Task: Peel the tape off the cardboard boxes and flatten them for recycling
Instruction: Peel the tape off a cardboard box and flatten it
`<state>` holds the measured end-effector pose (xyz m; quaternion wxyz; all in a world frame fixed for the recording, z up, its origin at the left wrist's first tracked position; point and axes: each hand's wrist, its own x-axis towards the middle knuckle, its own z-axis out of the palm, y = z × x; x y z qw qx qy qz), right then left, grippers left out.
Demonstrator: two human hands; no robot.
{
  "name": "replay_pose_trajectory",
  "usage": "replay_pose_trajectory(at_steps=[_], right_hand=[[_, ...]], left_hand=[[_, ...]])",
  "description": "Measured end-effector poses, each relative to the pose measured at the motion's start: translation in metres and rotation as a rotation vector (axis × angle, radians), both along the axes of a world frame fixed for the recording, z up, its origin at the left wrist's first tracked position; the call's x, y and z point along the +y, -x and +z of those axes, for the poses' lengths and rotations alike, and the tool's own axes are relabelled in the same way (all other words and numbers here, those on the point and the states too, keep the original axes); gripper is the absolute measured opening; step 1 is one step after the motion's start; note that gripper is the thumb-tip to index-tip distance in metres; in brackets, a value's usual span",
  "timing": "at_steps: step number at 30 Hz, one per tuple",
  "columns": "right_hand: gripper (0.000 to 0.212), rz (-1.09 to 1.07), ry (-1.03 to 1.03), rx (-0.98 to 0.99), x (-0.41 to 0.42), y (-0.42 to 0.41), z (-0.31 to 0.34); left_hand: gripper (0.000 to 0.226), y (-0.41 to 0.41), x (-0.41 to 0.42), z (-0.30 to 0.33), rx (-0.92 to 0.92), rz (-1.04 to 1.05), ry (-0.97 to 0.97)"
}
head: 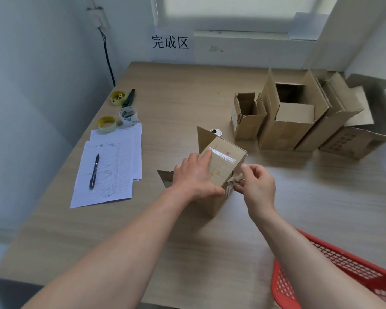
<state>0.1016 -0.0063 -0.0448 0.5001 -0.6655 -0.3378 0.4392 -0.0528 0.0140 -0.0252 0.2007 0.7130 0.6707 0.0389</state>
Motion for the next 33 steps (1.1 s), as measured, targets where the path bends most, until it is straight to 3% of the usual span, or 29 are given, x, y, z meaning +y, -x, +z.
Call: replay_pose_trajectory(at_steps=[2,8,11,13,17,23,28,33], right_hand=[[0.027,0.007,-0.03,0.019,0.0,0.002,0.001],[0.029,0.065,-0.115,-0.341,0.007,0.009,0.008],[0.01,0.014,-0.154,-0.007,0.007,0.002,0.014],[0.011,-0.008,-0.151,0.268,0.009,-0.004,0.019],[0.016,0.05,-0.165,0.426,0.011,-0.011,0.031],[0.016,0.175,-0.172,0.061,0.016,-0.023,0.035],[0.018,0.232,-0.017,-0.031,0.02,-0.026,0.029],[0.043,0.355,-0.096,-0.266,0.009,-0.019,0.018]], left_hand=[[0.114,0.0,-0.003,0.001,-0.03,0.048,-0.016],[0.114,-0.01,-0.009,0.008,-0.188,0.161,-0.026],[0.117,-0.007,-0.008,0.01,-0.382,0.242,0.014],[0.116,-0.004,-0.009,0.011,-0.547,0.29,0.051],[0.113,-0.007,-0.012,0.016,-0.786,0.353,0.11],[0.103,-0.01,-0.016,0.018,-0.975,0.369,0.257],[0.104,-0.007,-0.023,0.009,-1.035,0.395,0.354],[0.095,0.0,-0.028,-0.006,-1.125,0.445,0.391]])
